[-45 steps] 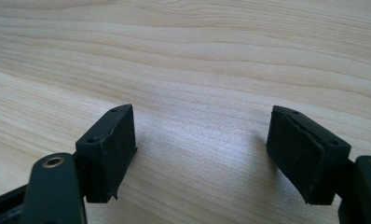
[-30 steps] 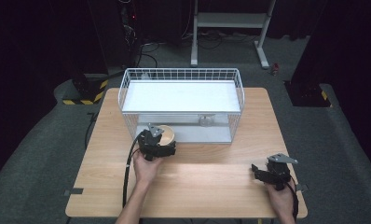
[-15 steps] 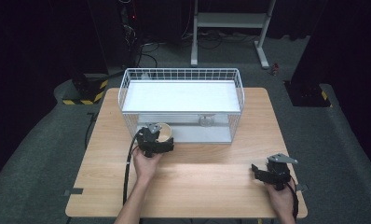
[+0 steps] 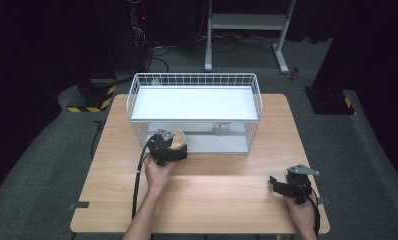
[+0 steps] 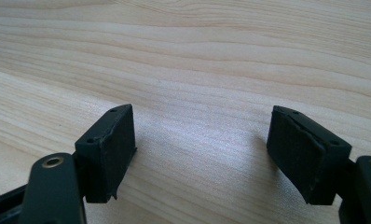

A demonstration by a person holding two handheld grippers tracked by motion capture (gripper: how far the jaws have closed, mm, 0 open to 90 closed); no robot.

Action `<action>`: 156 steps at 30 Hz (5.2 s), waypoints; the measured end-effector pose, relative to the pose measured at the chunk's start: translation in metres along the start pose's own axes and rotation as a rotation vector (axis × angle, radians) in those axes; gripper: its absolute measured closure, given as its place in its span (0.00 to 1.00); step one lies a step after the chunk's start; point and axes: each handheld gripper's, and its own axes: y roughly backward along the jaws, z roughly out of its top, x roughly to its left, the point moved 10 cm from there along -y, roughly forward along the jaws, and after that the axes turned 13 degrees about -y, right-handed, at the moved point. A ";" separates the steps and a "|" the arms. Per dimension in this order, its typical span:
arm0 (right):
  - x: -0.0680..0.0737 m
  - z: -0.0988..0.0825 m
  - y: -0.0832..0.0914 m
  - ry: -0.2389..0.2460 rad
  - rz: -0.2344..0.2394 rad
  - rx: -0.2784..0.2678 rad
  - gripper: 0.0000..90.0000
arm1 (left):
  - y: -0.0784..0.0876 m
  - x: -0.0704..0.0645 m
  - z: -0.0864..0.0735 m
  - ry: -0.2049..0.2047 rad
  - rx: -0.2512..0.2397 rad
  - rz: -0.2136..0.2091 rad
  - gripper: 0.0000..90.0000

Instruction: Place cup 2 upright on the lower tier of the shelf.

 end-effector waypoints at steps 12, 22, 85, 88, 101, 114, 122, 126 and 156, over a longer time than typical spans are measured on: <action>0.000 0.000 0.000 -0.003 0.001 0.002 0.26 | -0.013 0.005 0.005 -0.030 -0.033 0.029 0.09; 0.000 0.000 0.000 -0.003 0.001 0.002 0.26 | -0.020 0.009 0.008 -0.039 -0.071 0.041 0.09; 0.000 0.000 0.000 -0.003 0.001 0.002 0.26 | -0.004 0.009 -0.012 -0.020 -0.047 0.020 0.16; 0.000 0.000 0.000 -0.003 0.001 0.002 0.26 | -0.002 0.007 -0.013 -0.021 -0.049 0.033 0.18; 0.000 0.000 0.000 -0.003 0.001 0.002 0.26 | -0.004 0.004 -0.015 -0.030 -0.017 0.047 0.23; 0.001 0.000 0.000 0.002 0.002 0.003 0.26 | -0.008 0.004 -0.010 -0.033 -0.004 0.054 0.37; 0.001 0.000 0.000 -0.002 0.003 0.005 0.26 | -0.015 0.005 -0.010 0.002 -0.011 0.041 0.43; 0.001 0.000 0.000 -0.001 0.002 0.004 0.26 | -0.019 0.006 -0.011 -0.011 0.029 0.039 0.44; 0.001 0.000 0.000 -0.004 0.003 0.004 0.26 | -0.045 0.022 -0.017 0.064 0.066 0.060 0.58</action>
